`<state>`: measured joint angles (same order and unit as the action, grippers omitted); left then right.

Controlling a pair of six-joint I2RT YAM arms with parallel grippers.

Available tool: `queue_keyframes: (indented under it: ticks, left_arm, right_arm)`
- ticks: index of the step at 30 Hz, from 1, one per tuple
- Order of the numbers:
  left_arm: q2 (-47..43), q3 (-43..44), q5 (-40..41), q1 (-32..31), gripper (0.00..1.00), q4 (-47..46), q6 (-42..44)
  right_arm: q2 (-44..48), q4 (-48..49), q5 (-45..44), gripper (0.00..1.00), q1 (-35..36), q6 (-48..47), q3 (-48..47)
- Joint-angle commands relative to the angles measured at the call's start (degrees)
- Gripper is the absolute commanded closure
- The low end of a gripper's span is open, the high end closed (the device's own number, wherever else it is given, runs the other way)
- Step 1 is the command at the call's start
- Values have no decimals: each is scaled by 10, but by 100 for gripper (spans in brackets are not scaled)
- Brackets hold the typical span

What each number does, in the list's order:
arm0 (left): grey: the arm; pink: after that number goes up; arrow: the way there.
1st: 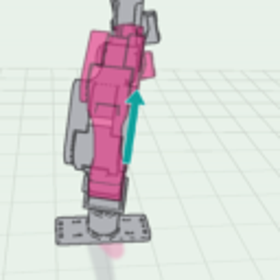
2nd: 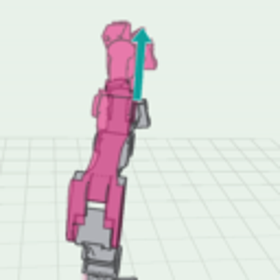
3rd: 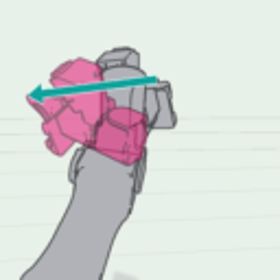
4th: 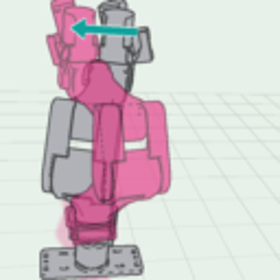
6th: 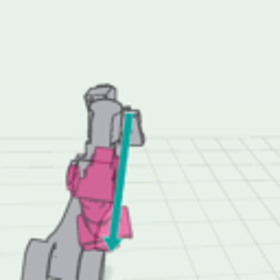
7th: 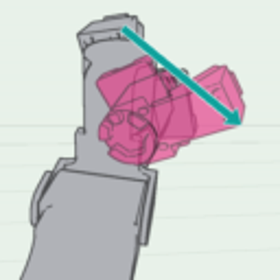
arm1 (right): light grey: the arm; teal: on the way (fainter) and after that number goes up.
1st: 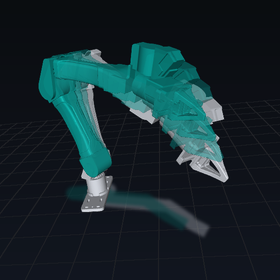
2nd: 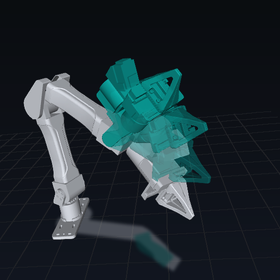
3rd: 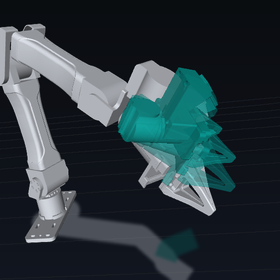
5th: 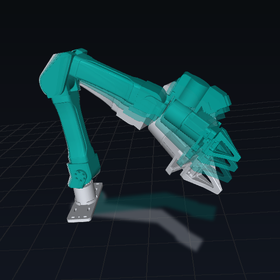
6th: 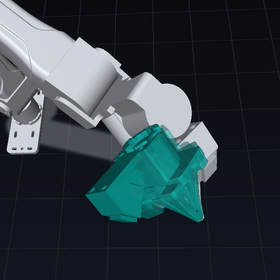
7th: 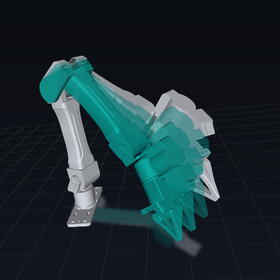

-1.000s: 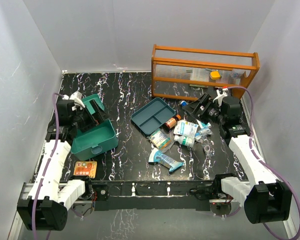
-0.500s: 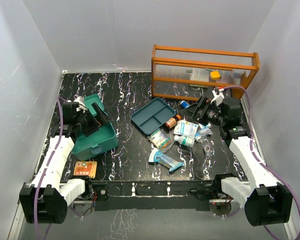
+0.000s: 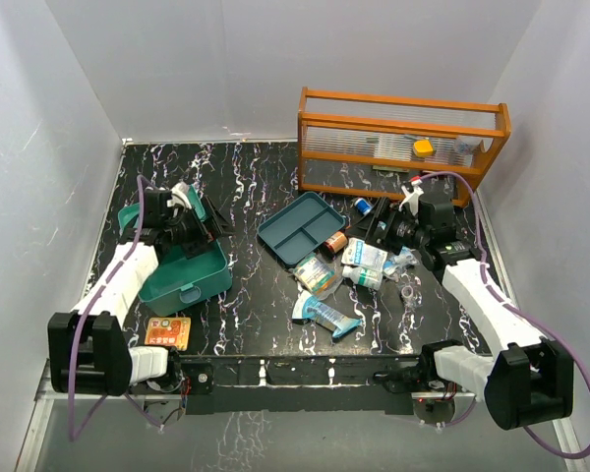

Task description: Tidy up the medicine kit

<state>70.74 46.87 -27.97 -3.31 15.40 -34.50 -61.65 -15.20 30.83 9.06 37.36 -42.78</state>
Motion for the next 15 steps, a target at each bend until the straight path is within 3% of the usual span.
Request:
queue_keyframes:
  ticks: [1,5,10,15]
  left_arm:
    - [28,49,35,-8,3,5,50]
    - [59,65,83,-18,4,7,66]
    - [95,95,55,-54,8,-6,57]
    - [93,106,42,-94,9,-12,-3]
  right_arm:
    - [-8,24,-22,23,9,-18,-27]
    - [-14,16,-30,24,12,-31,-31]
    - [-11,16,-48,24,16,-34,-25]
    - [-21,0,-75,26,35,-43,-39]
